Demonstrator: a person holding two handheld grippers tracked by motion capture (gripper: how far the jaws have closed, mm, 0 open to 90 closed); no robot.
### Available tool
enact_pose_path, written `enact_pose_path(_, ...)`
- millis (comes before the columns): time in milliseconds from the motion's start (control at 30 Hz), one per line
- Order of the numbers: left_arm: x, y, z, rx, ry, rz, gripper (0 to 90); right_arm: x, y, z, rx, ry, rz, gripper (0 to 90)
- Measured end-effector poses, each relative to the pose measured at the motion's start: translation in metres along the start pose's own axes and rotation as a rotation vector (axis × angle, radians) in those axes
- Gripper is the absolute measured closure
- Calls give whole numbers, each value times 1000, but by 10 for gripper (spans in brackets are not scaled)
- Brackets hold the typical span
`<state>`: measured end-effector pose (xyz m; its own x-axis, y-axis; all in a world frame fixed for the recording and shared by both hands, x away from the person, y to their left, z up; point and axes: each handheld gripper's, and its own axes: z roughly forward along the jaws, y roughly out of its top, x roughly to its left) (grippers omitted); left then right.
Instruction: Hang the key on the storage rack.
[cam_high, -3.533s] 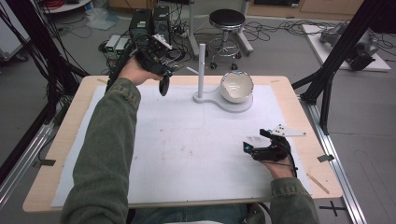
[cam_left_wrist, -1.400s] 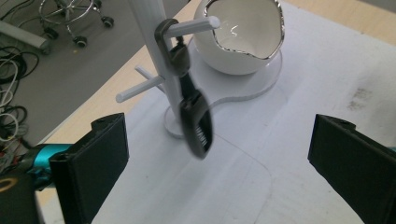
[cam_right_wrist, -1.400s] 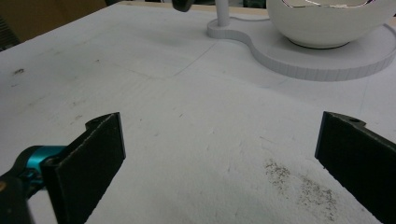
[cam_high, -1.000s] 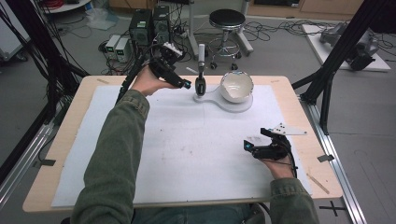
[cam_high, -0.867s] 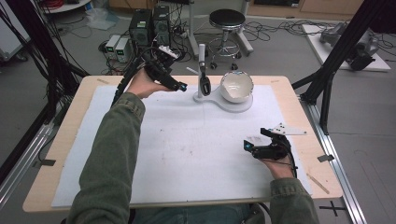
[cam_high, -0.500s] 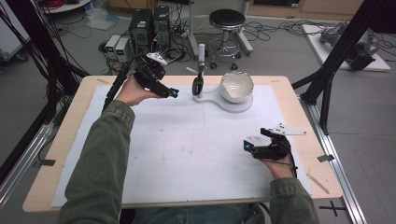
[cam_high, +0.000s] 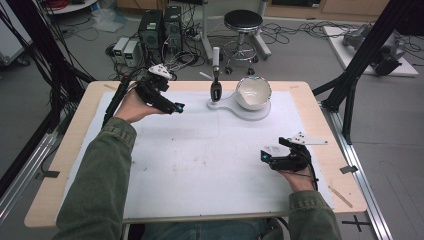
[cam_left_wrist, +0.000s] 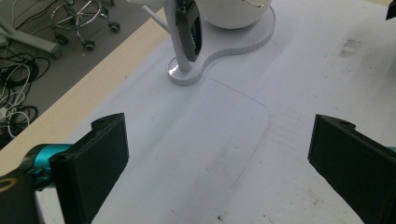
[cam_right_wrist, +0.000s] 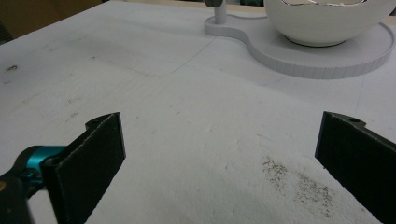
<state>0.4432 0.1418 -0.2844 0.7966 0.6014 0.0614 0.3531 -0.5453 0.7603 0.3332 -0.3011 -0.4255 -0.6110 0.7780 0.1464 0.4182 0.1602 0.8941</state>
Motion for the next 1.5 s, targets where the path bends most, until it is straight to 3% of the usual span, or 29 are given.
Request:
enact_pose_path(400, 0, -35, -10, 4, 40, -44, 57, 1, 0, 1, 5, 0, 0, 6)
enact_pose_path(667, -8, -53, -10, 14, 33, -38, 57, 1, 0, 1, 9, -1, -2, 6)
enact_pose_path(967, -12, -71, -20, 23, 59, -38, 57, 1, 0, 1, 8, -1, -1, 5)
enact_pose_path(1333, -14, -98, -38, 2, 93, -63, 57, 2, 0, 1, 10, -5, 0, 6)
enact_pose_path(1500, -13, -117, -49, -28, 106, -99, 57, 3, -1, 2, 8, -6, -5, 5)
